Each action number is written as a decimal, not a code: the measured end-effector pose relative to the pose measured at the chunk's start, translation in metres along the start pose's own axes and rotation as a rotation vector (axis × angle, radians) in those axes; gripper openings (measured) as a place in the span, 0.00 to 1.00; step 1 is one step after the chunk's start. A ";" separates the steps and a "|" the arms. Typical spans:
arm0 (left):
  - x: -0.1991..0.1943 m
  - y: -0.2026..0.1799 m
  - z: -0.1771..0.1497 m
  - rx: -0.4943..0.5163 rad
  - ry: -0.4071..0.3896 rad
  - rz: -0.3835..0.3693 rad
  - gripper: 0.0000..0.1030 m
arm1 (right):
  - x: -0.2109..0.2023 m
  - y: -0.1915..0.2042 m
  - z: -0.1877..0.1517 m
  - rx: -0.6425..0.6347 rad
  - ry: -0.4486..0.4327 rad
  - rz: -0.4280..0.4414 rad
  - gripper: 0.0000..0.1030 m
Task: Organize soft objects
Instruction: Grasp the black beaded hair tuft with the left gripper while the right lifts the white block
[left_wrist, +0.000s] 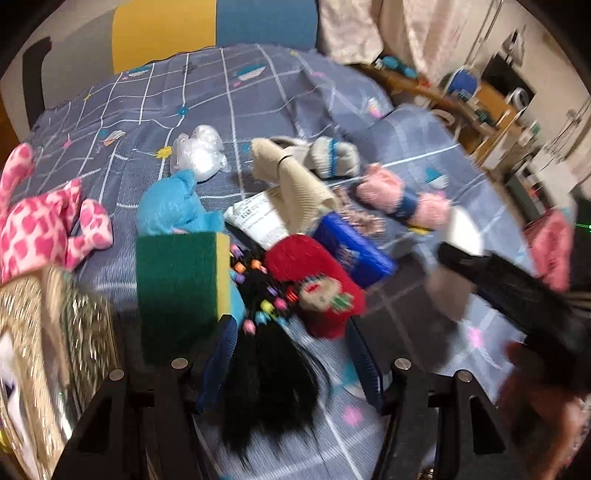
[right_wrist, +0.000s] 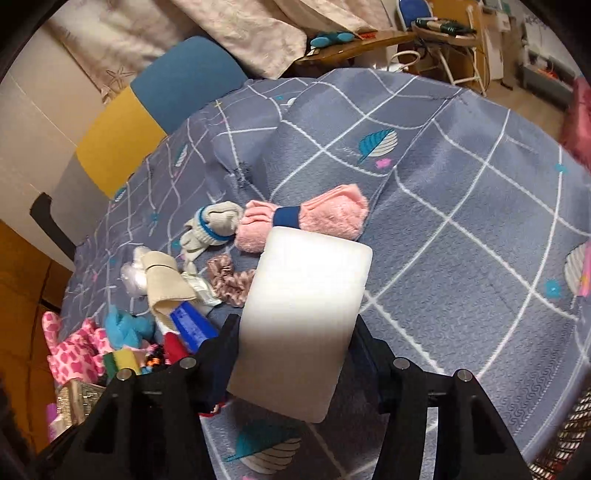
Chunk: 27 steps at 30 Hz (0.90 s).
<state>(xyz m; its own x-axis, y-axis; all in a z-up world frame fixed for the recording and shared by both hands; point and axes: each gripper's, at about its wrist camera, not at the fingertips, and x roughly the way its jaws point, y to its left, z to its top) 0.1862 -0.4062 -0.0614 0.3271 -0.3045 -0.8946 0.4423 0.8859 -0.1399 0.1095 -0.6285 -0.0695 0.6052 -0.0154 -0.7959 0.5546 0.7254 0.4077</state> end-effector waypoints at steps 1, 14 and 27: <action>0.010 -0.001 0.004 0.011 0.010 0.039 0.60 | 0.000 0.000 0.000 0.004 0.003 0.009 0.57; 0.065 -0.021 -0.005 0.234 0.045 0.264 0.28 | -0.001 -0.001 0.005 0.022 -0.008 0.044 0.57; -0.020 0.009 -0.036 0.094 -0.094 -0.035 0.28 | 0.007 -0.003 0.003 0.000 -0.002 0.005 0.57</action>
<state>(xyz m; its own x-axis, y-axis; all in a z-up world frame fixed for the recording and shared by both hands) 0.1533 -0.3792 -0.0600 0.3853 -0.3701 -0.8453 0.5295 0.8389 -0.1259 0.1137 -0.6327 -0.0752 0.6093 -0.0128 -0.7929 0.5515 0.7252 0.4121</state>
